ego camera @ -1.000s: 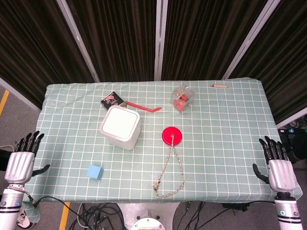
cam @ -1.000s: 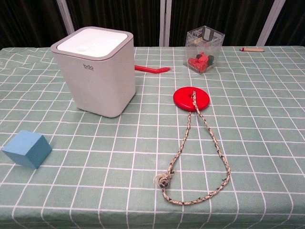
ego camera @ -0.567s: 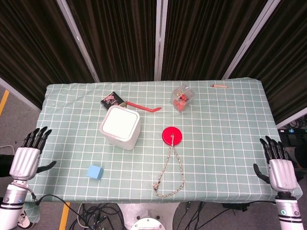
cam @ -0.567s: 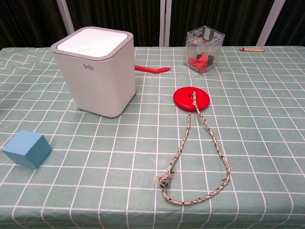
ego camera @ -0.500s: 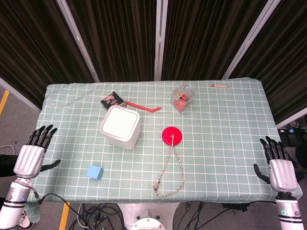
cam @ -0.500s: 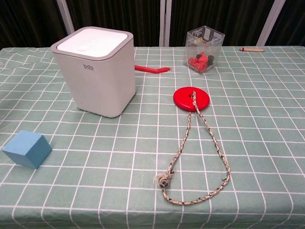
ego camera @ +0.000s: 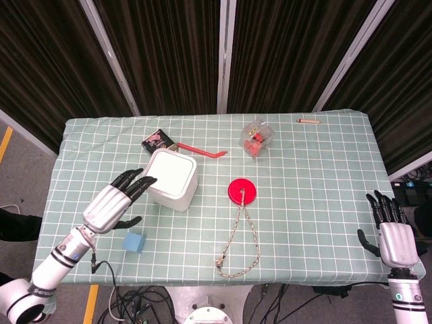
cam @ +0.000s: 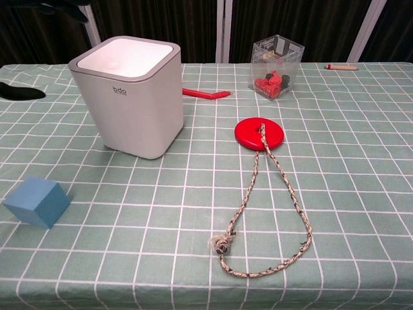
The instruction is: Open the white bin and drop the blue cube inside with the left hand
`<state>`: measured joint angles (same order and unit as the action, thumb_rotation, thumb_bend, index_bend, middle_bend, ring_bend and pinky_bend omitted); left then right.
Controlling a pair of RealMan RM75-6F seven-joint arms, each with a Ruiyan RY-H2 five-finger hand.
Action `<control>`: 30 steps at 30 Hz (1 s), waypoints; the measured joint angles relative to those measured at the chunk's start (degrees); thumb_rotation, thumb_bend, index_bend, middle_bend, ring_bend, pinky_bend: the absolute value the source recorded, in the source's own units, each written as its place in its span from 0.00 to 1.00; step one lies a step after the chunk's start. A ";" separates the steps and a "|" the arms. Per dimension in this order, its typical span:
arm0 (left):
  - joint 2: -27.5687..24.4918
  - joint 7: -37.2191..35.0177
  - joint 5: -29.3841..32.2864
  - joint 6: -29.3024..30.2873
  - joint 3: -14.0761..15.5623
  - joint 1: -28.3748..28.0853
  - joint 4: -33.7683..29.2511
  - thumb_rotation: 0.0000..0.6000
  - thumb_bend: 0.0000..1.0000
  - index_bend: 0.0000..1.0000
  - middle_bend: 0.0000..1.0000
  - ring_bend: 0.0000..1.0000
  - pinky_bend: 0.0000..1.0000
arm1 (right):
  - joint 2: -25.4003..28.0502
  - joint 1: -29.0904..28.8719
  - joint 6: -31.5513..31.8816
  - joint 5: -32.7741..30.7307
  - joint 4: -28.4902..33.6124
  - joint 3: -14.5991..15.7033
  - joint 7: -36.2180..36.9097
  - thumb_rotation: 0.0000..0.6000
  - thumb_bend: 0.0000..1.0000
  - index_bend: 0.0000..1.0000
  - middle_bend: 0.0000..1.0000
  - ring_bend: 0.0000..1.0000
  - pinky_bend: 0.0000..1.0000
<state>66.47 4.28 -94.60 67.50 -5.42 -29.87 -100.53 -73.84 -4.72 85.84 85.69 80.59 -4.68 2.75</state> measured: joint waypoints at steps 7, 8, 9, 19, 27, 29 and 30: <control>3.04 -0.48 5.39 -5.54 -0.89 -3.05 2.30 1.00 0.21 0.05 0.18 0.00 0.11 | -0.24 -0.03 -0.34 -0.74 -1.44 -0.34 1.62 1.00 0.27 0.00 0.00 0.00 0.00; 3.55 -0.54 5.92 -6.19 -0.72 -3.31 2.96 1.00 0.21 0.05 0.19 0.00 0.11 | -0.26 0.03 -0.27 -0.76 -1.57 -0.35 1.76 1.00 0.27 0.00 0.00 0.00 0.00; 3.86 -0.61 6.29 -6.56 -0.56 -3.46 3.31 1.00 0.21 0.05 0.21 0.00 0.11 | -0.26 0.06 -0.17 -0.76 -1.67 -0.38 1.85 1.00 0.27 0.00 0.00 0.00 0.00; 4.28 0.27 7.04 -7.06 0.86 -3.69 3.71 1.00 0.21 0.05 0.19 0.00 0.11 | -0.49 -0.06 -0.33 -0.59 -1.69 -0.26 1.61 1.00 0.27 0.00 0.00 0.00 0.00; 0.66 0.49 5.72 4.15 -1.11 -0.03 0.12 1.00 0.21 0.05 0.08 0.00 0.11 | -0.54 -0.02 -0.13 -0.58 -1.81 -0.34 1.83 1.00 0.27 0.00 0.00 0.00 0.00; -1.18 1.03 5.91 7.30 -0.94 2.45 -1.64 1.00 0.20 0.05 0.11 0.00 0.11 | -0.58 -0.01 -0.16 -0.58 -1.95 -0.33 2.03 1.00 0.27 0.00 0.00 0.00 0.00; -2.02 1.23 6.15 8.07 -0.59 3.65 -2.45 1.00 0.19 0.05 0.12 0.00 0.11 | -0.57 -0.01 -0.09 -0.55 -2.00 -0.34 2.11 1.00 0.27 0.00 0.00 0.00 0.00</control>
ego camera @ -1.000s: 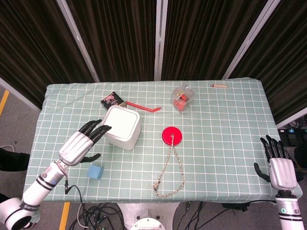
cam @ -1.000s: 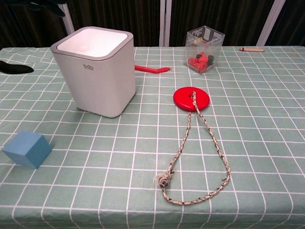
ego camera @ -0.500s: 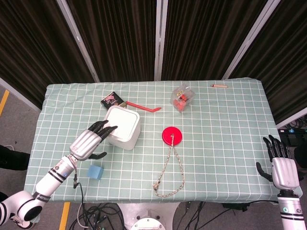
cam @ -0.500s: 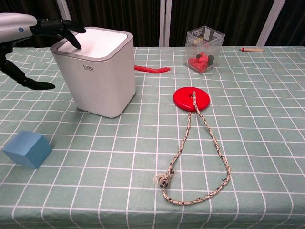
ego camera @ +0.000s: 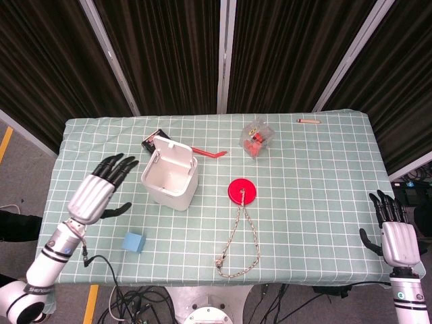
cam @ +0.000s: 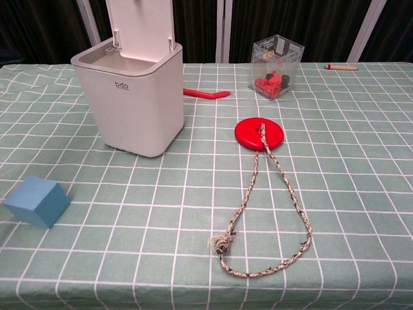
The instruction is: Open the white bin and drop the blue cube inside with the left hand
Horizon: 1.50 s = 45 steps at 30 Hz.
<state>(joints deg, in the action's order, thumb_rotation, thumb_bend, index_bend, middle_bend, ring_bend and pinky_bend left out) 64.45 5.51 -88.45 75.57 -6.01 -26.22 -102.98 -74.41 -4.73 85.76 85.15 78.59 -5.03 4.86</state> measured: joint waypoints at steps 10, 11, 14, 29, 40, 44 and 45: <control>-1.58 -1.35 0.80 -5.51 10.84 6.25 -0.81 1.00 0.19 0.07 0.12 0.00 0.13 | 0.67 -0.01 1.03 0.68 1.04 -0.26 -0.47 1.00 0.27 0.00 0.00 0.00 0.00; -0.37 -1.18 0.31 -5.93 11.34 6.51 0.07 1.00 0.19 0.07 0.12 0.00 0.13 | 0.69 -0.02 1.02 0.70 1.12 -0.24 -0.54 1.00 0.27 0.00 0.00 0.00 0.00; 3.16 -0.02 -0.96 -6.48 12.14 7.07 2.20 1.00 0.19 0.07 0.11 0.00 0.13 | 0.61 -0.02 1.16 0.66 1.18 -0.37 -0.70 1.00 0.27 0.00 0.00 0.00 0.00; 12.80 3.19 -0.77 -10.32 12.77 7.61 10.64 1.00 0.20 0.18 0.16 0.10 0.31 | 0.72 -0.13 0.41 0.50 0.79 -0.05 -0.61 1.00 0.27 0.00 0.00 0.00 0.00; 16.41 4.07 -0.77 -10.02 11.21 6.96 13.55 1.00 0.23 0.35 0.39 0.32 0.53 | 0.80 -0.17 -0.20 0.12 0.49 0.03 -0.18 1.00 0.27 0.00 0.00 0.00 0.00; 17.10 3.77 -0.59 -9.22 10.66 7.09 14.14 1.00 0.26 0.46 0.51 0.43 0.62 | 0.84 -0.22 -0.28 0.26 0.54 0.16 -0.10 1.00 0.27 0.00 0.00 0.00 0.00; 17.17 3.76 -0.65 -8.82 10.55 7.17 14.20 1.00 0.26 0.50 0.54 0.46 0.65 | 0.89 -0.26 -0.35 0.24 0.62 0.13 -0.11 1.00 0.27 0.00 0.00 0.00 0.00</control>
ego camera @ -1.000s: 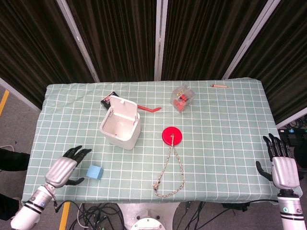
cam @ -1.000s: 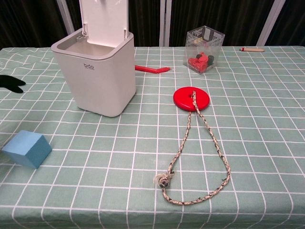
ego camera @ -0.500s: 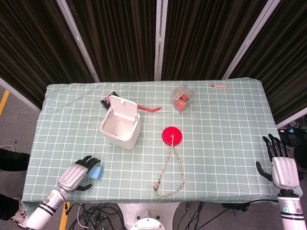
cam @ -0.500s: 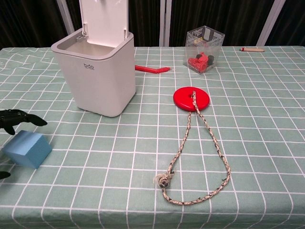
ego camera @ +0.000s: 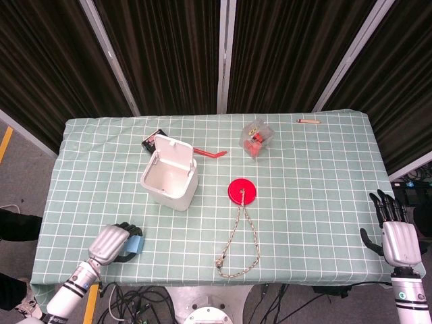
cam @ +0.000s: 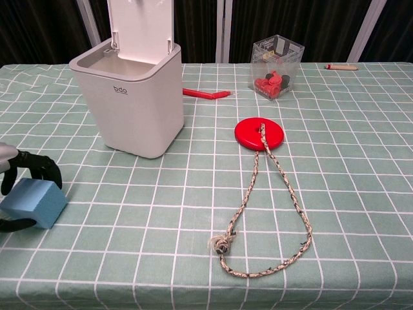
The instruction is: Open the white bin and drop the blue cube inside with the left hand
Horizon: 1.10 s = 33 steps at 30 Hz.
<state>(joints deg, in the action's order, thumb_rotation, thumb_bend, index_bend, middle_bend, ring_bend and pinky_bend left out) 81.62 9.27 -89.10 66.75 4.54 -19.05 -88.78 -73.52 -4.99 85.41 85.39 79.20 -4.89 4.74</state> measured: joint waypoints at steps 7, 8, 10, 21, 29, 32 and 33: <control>-1.64 0.77 -1.62 5.96 -1.61 0.95 -1.74 1.00 0.28 0.57 0.61 0.53 0.71 | 0.15 -0.03 0.20 0.21 0.45 0.01 -0.32 1.00 0.27 0.00 0.00 0.00 0.00; -2.63 1.12 -1.78 7.45 -2.36 1.13 -2.60 1.00 0.28 0.57 0.61 0.53 0.71 | 0.18 -0.02 0.27 0.25 0.49 0.02 -0.35 1.00 0.27 0.00 0.00 0.00 0.00; -4.35 1.72 -1.85 9.90 -4.04 1.33 -4.05 1.00 0.28 0.57 0.61 0.53 0.71 | 0.29 -0.04 0.39 0.31 0.71 -0.06 -0.48 1.00 0.27 0.00 0.00 0.00 0.00; -10.52 5.80 -2.75 16.63 -16.89 -3.14 -15.64 1.00 0.27 0.57 0.61 0.53 0.70 | 0.16 -0.13 0.22 0.26 0.45 0.00 -0.31 1.00 0.27 0.00 0.00 0.00 0.00; -5.73 3.30 0.71 8.25 -19.98 -11.05 -13.77 1.00 0.26 0.56 0.59 0.51 0.68 | -0.41 -0.28 -1.15 -0.27 -0.56 0.36 0.14 1.00 0.27 0.00 0.00 0.00 0.00; -3.53 3.22 3.43 5.67 -21.12 -13.53 -10.85 1.00 0.25 0.55 0.58 0.49 0.67 | -0.65 -0.40 -1.80 -0.60 -1.07 0.44 0.43 1.00 0.27 0.00 0.00 0.00 0.00; -2.95 3.18 4.18 5.08 -21.40 -14.12 -9.99 1.00 0.25 0.53 0.55 0.47 0.65 | -0.74 -0.43 -1.97 -0.73 -1.31 0.45 0.56 1.00 0.27 0.00 0.00 0.00 0.00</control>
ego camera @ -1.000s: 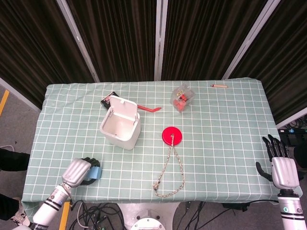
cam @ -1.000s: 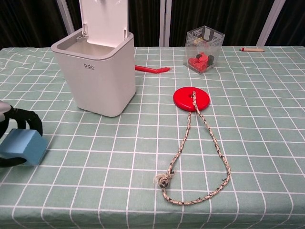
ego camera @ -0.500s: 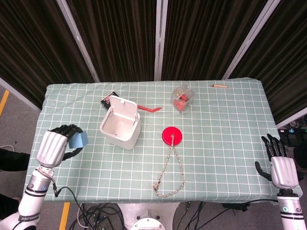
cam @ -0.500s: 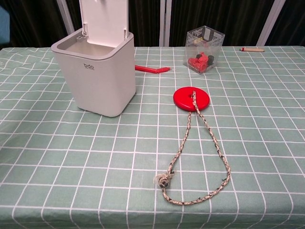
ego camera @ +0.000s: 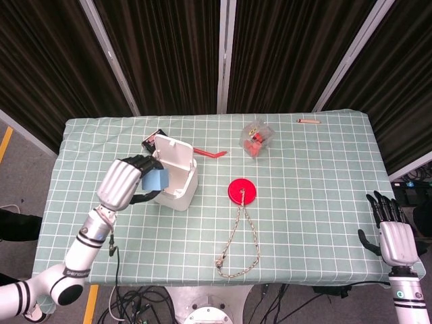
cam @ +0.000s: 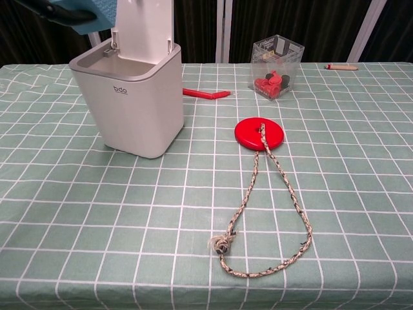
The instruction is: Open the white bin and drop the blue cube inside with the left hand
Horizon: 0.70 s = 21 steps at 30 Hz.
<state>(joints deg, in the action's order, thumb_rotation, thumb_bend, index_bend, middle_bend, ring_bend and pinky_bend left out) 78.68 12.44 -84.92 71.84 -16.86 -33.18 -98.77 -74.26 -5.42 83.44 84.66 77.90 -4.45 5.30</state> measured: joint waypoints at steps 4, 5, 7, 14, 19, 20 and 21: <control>1.19 -0.47 2.36 -2.78 -0.31 -1.65 2.70 1.00 0.16 0.21 0.23 0.17 0.36 | -0.21 -0.02 -0.09 -0.12 -0.39 -0.01 0.26 1.00 0.27 0.00 0.00 0.00 0.00; 0.94 -0.67 3.00 -3.90 -0.09 -1.89 2.81 1.00 0.13 0.13 0.14 0.09 0.27 | -0.20 -0.02 -0.06 -0.12 -0.38 -0.02 0.27 1.00 0.27 0.00 0.00 0.00 0.00; 0.07 -1.07 3.74 -5.35 0.36 -2.05 2.63 1.00 0.10 0.04 0.05 0.02 0.18 | -0.21 0.01 0.03 -0.14 -0.41 -0.06 0.27 1.00 0.27 0.00 0.00 0.00 0.00; -2.06 -3.26 1.45 -0.27 1.42 -0.25 1.32 1.00 0.02 0.01 0.01 0.00 0.15 | -0.15 -0.22 -0.07 -0.13 0.01 -0.23 -0.22 1.00 0.27 0.00 0.00 0.00 0.00; -5.02 -3.67 -0.05 4.98 2.93 3.54 -1.53 1.00 0.02 0.03 0.04 0.00 0.15 | -0.23 -0.26 0.47 0.52 0.65 -0.11 -0.57 1.00 0.27 0.00 0.00 0.00 0.00; -5.70 -3.39 -0.32 6.42 3.79 5.00 -2.07 1.00 0.02 0.04 0.04 0.00 0.15 | -0.21 -0.23 0.61 0.65 0.70 -0.08 -0.54 1.00 0.27 0.00 0.00 0.00 0.00; -6.15 -3.08 -0.55 7.61 4.59 6.25 -2.32 1.00 0.02 0.05 0.05 0.00 0.15 | -0.12 -0.21 0.61 0.70 0.74 -0.02 -0.55 1.00 0.27 0.00 0.00 0.00 0.00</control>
<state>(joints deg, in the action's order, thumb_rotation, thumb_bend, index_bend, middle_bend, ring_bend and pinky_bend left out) 72.53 9.37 -85.46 79.45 -12.27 -26.93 -101.09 -74.38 -5.64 84.05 85.35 78.64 -4.46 4.76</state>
